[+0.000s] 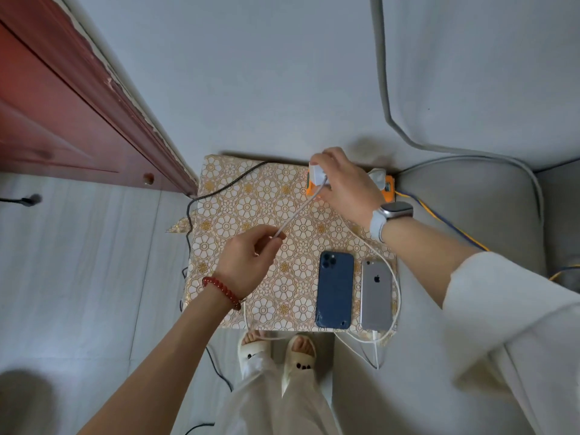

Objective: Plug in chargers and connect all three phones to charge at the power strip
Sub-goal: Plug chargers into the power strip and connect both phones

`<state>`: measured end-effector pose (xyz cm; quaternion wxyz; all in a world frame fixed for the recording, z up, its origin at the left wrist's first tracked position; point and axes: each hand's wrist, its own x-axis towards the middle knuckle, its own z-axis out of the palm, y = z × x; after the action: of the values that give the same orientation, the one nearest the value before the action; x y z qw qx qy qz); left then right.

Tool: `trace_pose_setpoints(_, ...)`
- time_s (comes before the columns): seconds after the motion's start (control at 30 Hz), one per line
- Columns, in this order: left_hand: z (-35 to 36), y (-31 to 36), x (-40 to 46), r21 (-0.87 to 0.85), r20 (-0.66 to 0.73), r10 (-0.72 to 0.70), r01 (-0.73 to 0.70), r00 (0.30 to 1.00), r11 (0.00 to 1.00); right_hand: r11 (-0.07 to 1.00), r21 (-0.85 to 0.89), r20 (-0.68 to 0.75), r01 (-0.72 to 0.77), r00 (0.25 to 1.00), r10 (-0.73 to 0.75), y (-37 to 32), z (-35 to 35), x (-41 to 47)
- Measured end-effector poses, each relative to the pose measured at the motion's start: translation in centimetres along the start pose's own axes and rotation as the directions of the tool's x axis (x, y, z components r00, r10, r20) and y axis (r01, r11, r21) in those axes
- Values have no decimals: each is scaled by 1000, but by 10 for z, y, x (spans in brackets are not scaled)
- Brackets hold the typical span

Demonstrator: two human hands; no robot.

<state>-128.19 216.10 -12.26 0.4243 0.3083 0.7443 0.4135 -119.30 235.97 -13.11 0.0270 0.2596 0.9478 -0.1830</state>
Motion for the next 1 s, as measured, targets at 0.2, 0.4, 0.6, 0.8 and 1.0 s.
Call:
trace_pose_setpoints(0.2, 13, -12, 21, 165, 178, -107, 77, 978, 983, 979, -90, 77, -185, 978, 192, 49, -4, -2)
trace_pose_setpoints(0.4, 37, -13, 37, 249, -59, 12, 3, 998, 968, 948, -184, 15, -258, 964, 265, 73, -7, -9)
trace_pose_setpoints(0.6, 49, -11, 42, 265, -128, 25, 10, 991, 964, 936, -147, -29, -319, 948, 318, 82, -3, -8)
trace_pose_setpoints(0.8, 45, -13, 44, 278, -210, 23, 37, 977, 960, 934, -50, -72, -353, 934, 349, 85, 8, -14)
trace_pose_setpoints(1.0, 42, -2, 57, 277, -277, 76, 4, 958, 961, 912, 102, -67, -398, 911, 406, 92, 12, -18)
